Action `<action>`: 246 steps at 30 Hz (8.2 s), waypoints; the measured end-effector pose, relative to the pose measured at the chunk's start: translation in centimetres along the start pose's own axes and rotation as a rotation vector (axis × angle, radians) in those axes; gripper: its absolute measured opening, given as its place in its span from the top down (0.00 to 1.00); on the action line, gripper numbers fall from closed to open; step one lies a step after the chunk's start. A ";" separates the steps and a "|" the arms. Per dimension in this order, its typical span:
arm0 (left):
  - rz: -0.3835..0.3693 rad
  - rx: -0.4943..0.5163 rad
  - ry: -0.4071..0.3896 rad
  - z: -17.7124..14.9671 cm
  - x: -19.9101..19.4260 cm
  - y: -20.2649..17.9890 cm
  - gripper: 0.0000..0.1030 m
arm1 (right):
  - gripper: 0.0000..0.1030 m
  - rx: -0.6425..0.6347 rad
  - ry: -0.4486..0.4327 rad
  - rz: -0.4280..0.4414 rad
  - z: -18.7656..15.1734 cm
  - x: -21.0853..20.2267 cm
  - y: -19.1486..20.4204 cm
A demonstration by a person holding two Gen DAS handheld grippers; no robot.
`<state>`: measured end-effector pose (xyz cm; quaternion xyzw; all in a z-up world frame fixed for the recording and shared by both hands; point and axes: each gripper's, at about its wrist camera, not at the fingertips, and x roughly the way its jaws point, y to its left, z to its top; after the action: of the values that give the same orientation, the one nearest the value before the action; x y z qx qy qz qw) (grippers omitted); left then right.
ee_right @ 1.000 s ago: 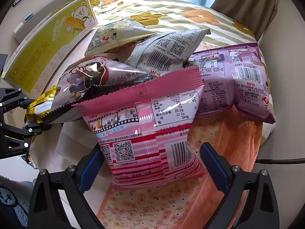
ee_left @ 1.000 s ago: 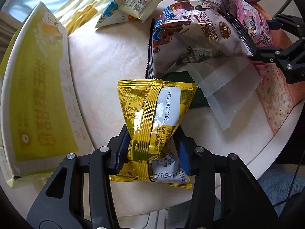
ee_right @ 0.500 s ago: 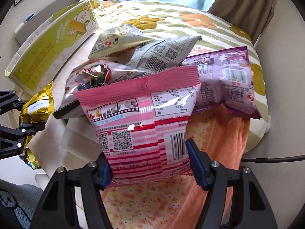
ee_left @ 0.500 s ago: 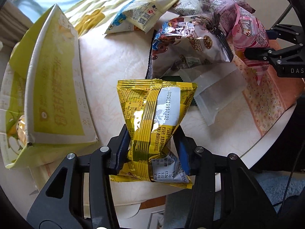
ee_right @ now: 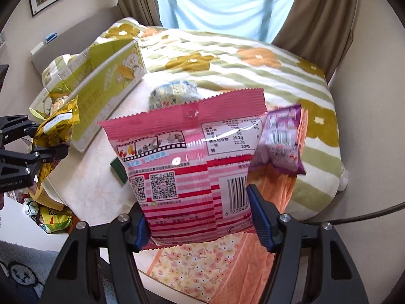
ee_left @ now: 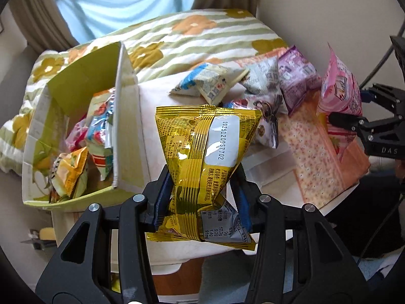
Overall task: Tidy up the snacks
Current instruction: 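Carry the gold and pink striped bags into the cardboard box and open both tools, then grasp the blue sponge-crunch bag with the left tool while the right tool grasps the white translucent bag, then carry both bags over the cardboard box and open both tools to drop them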
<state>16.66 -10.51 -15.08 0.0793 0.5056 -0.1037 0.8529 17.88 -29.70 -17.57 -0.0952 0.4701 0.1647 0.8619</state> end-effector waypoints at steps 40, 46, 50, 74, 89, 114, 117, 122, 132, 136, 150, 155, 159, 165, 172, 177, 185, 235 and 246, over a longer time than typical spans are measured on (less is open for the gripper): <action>-0.023 -0.122 0.023 9.6 8.4 30.5 0.59 | 0.39 0.037 -0.055 0.094 25.1 9.7 23.0; -0.013 -0.159 0.072 9.8 10.1 31.7 0.55 | 0.39 0.020 -0.042 0.126 27.0 11.7 23.2; 0.030 -0.154 0.073 9.8 10.0 32.0 0.01 | 0.39 0.016 -0.033 0.130 28.0 12.4 22.8; 0.054 -0.196 0.022 7.2 5.7 32.3 0.00 | 0.37 -0.016 0.044 0.151 29.2 16.2 24.2; 0.047 -0.255 -0.025 4.3 2.4 31.7 0.00 | 0.15 0.039 -0.046 0.167 27.3 12.6 23.6; -0.106 -0.067 -0.122 5.6 -2.1 21.9 0.00 | 0.15 0.227 -0.193 -0.002 18.8 -0.8 17.0; -0.113 -0.039 -0.132 5.5 -2.6 19.0 0.00 | 0.15 0.262 -0.195 -0.029 16.0 -2.4 14.7; -0.133 -0.025 -0.116 5.2 -2.6 13.1 0.00 | 0.15 0.289 -0.174 -0.065 10.9 -4.7 10.2; -0.178 0.007 -0.030 4.6 0.9 1.7 0.00 | 0.15 0.338 -0.056 -0.068 1.8 -4.1 2.6; -0.203 0.042 0.017 5.5 3.0 -1.5 0.00 | 0.15 0.352 -0.010 -0.069 -0.9 -2.0 1.3; -0.245 0.150 0.227 6.8 15.4 -6.0 0.00 | 0.15 0.395 0.018 0.033 -5.5 6.1 5.2; -0.248 0.169 0.257 6.3 17.6 -6.0 0.00 | 0.15 0.382 0.016 0.012 -5.3 7.5 6.2; -0.276 0.149 0.260 6.5 18.6 -5.4 0.07 | 0.15 0.388 0.019 0.005 -5.1 8.4 6.6; -0.293 0.143 0.234 7.0 18.6 -4.4 0.17 | 0.15 0.382 0.018 -0.028 -4.8 9.3 7.1; -0.284 0.146 0.221 6.7 18.0 -3.6 0.18 | 0.15 0.372 0.026 -0.055 -4.4 10.2 7.6; -0.255 0.167 0.193 6.1 17.1 -3.1 0.18 | 0.12 0.371 0.017 -0.067 -3.9 10.7 7.8; -0.247 0.134 0.207 5.4 17.4 -1.9 0.18 | 0.12 0.394 0.049 -0.048 -2.6 12.4 8.0; -0.093 -0.085 -0.139 4.6 -1.9 1.4 0.18 | 0.33 0.227 -0.151 0.000 0.4 -1.9 4.4; 0.016 -0.210 -0.176 3.3 -4.9 13.0 0.18 | 0.33 0.125 -0.199 0.093 8.6 -2.8 11.4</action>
<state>20.50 1.71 -8.77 -0.0157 0.4363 -0.0503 0.8983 18.90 -16.93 -10.72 -0.0029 0.3955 0.1835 0.8999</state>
